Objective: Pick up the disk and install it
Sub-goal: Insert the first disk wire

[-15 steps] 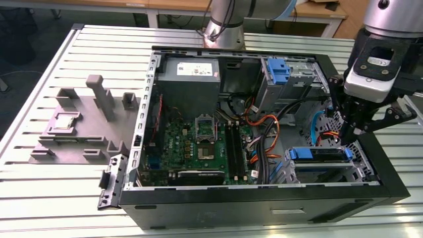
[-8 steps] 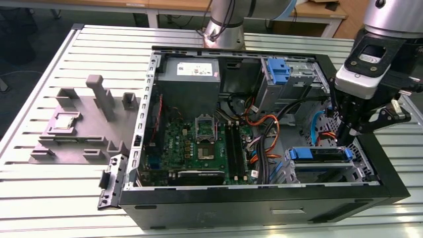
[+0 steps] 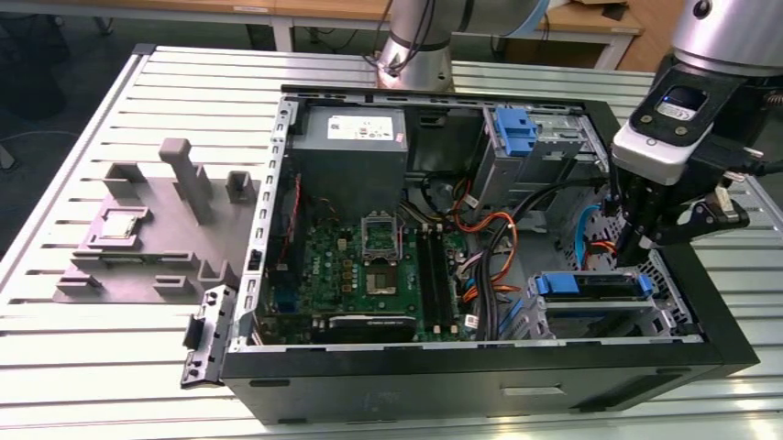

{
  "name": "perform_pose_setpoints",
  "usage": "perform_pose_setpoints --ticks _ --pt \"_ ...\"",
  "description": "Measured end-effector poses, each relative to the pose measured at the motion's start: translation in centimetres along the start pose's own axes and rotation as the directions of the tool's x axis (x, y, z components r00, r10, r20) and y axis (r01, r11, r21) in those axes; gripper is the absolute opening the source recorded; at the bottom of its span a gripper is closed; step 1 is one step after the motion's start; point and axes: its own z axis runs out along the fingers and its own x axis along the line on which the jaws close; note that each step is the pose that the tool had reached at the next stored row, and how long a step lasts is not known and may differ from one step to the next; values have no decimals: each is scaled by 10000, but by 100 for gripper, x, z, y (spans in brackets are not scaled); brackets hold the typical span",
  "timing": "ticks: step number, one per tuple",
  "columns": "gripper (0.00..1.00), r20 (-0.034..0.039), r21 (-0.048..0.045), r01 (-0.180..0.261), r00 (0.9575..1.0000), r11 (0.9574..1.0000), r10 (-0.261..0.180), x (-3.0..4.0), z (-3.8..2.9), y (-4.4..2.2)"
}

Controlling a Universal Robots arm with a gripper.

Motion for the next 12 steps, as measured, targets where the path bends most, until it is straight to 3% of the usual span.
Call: perform_pose_setpoints --ticks 5,12 --pt "17 -15 46 -175 9998 9998 175 -33 15 -4" --pt "17 -131 75 -326 9994 9994 327 -85 65 -12"
